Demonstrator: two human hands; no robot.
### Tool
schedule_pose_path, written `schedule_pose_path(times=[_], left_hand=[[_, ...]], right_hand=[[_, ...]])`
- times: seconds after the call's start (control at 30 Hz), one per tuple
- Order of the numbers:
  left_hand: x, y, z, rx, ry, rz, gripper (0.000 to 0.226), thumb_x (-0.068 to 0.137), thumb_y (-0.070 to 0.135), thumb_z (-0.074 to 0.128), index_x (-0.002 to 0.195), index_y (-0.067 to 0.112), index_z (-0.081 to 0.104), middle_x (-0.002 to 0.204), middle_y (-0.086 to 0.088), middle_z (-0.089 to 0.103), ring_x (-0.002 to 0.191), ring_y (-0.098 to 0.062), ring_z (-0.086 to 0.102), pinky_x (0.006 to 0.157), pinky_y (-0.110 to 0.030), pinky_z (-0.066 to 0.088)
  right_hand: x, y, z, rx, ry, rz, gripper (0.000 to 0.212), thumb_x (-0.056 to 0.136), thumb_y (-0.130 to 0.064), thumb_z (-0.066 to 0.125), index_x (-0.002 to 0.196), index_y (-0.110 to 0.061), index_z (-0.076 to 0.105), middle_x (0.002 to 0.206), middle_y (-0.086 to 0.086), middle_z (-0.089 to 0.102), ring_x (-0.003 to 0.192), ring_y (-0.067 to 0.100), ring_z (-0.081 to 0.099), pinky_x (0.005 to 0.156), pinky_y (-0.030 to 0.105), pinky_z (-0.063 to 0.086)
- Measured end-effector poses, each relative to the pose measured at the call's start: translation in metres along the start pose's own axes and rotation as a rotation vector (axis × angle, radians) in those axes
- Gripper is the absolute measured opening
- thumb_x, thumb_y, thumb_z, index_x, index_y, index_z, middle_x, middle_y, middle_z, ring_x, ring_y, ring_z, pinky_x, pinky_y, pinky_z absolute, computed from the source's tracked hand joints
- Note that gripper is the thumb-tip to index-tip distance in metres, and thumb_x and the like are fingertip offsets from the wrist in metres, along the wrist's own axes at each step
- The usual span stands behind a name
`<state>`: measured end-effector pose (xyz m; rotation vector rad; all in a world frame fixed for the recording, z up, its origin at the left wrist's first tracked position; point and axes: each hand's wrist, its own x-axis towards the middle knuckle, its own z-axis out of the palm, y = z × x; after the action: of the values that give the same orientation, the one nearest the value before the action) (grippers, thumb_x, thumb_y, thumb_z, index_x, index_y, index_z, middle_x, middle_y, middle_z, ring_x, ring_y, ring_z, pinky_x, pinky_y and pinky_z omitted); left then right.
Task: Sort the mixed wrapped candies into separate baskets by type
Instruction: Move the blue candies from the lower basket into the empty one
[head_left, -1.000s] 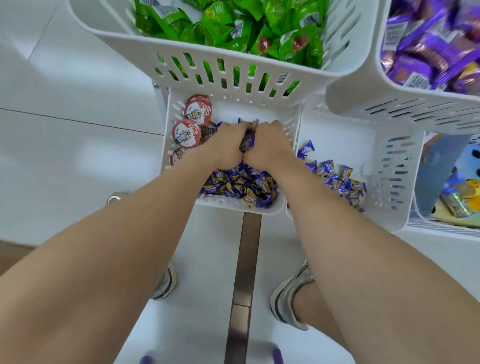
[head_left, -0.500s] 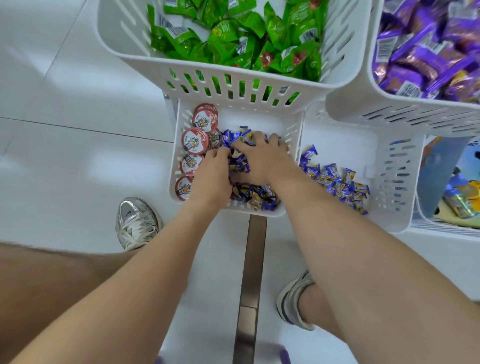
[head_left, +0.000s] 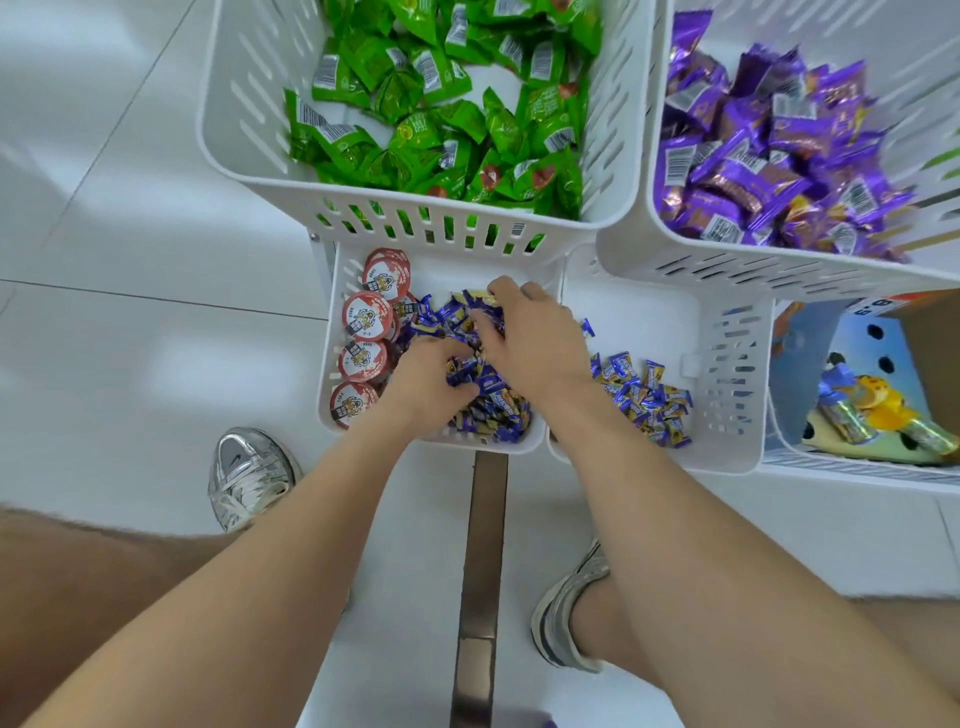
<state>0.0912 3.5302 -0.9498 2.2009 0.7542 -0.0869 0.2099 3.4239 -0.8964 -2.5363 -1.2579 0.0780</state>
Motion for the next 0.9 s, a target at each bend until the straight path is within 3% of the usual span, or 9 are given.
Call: schedule_pose_path(times=[0.13,0.27,0.37,0.47,0.53,0.6,0.7,0.77,0.9], left_hand=[[-0.002,0.012,0.011,0.127,0.041,-0.044,0.051,0.081,0.028,0.072,0.131,0.034,0.063,0.141,0.001,0.053,0.138,-0.029,0.038,0.106,-0.041,0.030],[-0.006,0.024,0.020,0.208,0.046,-0.062,0.053,0.082,0.026,0.069,0.133,0.036,0.059,0.146,-0.004,0.042,0.135,-0.036,0.035,0.106,-0.048,0.033],[-0.009,0.028,0.025,0.211,0.088,-0.113,0.060,0.082,0.025,0.070,0.139,0.030,0.051,0.148,-0.009,0.038,0.133,-0.041,0.034,0.105,-0.051,0.036],[-0.011,0.025,0.027,0.177,0.060,-0.158,0.082,0.073,0.035,0.077,0.145,0.031,0.040,0.149,-0.010,0.031,0.136,-0.043,0.031,0.110,-0.054,0.032],[-0.010,0.023,0.026,0.129,-0.008,-0.145,0.095,0.067,0.038,0.082,0.149,0.031,0.035,0.152,-0.011,0.028,0.140,-0.043,0.030,0.116,-0.054,0.027],[-0.009,0.021,0.024,0.064,-0.059,-0.121,0.100,0.066,0.035,0.086,0.151,0.031,0.033,0.152,-0.010,0.027,0.138,-0.043,0.033,0.115,-0.054,0.032],[-0.011,0.020,0.023,-0.014,-0.051,-0.065,0.102,0.066,0.029,0.089,0.153,0.029,0.036,0.152,-0.007,0.030,0.137,-0.035,0.037,0.113,-0.047,0.037],[-0.011,0.017,0.023,-0.077,-0.050,-0.015,0.099,0.064,0.026,0.090,0.150,0.027,0.041,0.150,-0.003,0.035,0.135,-0.024,0.041,0.111,-0.035,0.038],[-0.013,0.006,0.022,-0.094,0.049,0.104,0.082,0.062,0.027,0.085,0.138,0.021,0.054,0.139,-0.001,0.054,0.132,-0.020,0.046,0.109,-0.037,0.042]], right_hand=[[-0.031,0.025,-0.008,0.236,0.329,0.096,0.033,0.101,-0.037,0.062,0.124,-0.013,0.063,0.099,0.008,0.066,0.070,0.031,0.064,0.059,0.035,0.049],[-0.055,0.065,-0.007,0.364,0.475,0.371,0.029,0.101,-0.037,0.060,0.116,-0.013,0.064,0.092,0.004,0.069,0.077,0.020,0.062,0.062,0.030,0.041],[-0.060,0.095,0.002,0.419,0.341,0.604,0.032,0.099,-0.045,0.059,0.113,-0.016,0.062,0.084,0.002,0.068,0.078,0.024,0.065,0.065,0.036,0.051],[-0.055,0.110,0.000,0.615,0.069,0.731,0.067,0.086,-0.052,0.070,0.143,-0.025,0.049,0.111,0.002,0.067,0.093,0.020,0.068,0.088,0.041,0.058],[-0.055,0.110,-0.003,0.680,-0.023,0.699,0.079,0.088,-0.040,0.072,0.157,-0.030,0.034,0.129,-0.002,0.059,0.099,0.017,0.067,0.096,0.038,0.054],[-0.055,0.105,-0.006,0.596,-0.022,0.613,0.068,0.094,-0.020,0.061,0.158,-0.025,0.039,0.138,-0.003,0.055,0.091,0.009,0.066,0.095,0.035,0.052],[-0.055,0.084,-0.007,0.264,0.078,0.482,0.038,0.090,-0.001,0.051,0.122,-0.009,0.070,0.117,0.012,0.068,0.094,0.028,0.068,0.082,0.036,0.053],[-0.053,0.056,-0.003,0.177,0.128,0.332,0.027,0.087,0.002,0.051,0.103,-0.008,0.071,0.101,0.012,0.068,0.088,0.033,0.066,0.069,0.035,0.050],[-0.042,0.000,0.010,0.112,-0.043,-0.094,0.040,0.082,-0.001,0.061,0.120,-0.010,0.064,0.117,0.013,0.061,0.106,0.034,0.059,0.076,0.043,0.052]])
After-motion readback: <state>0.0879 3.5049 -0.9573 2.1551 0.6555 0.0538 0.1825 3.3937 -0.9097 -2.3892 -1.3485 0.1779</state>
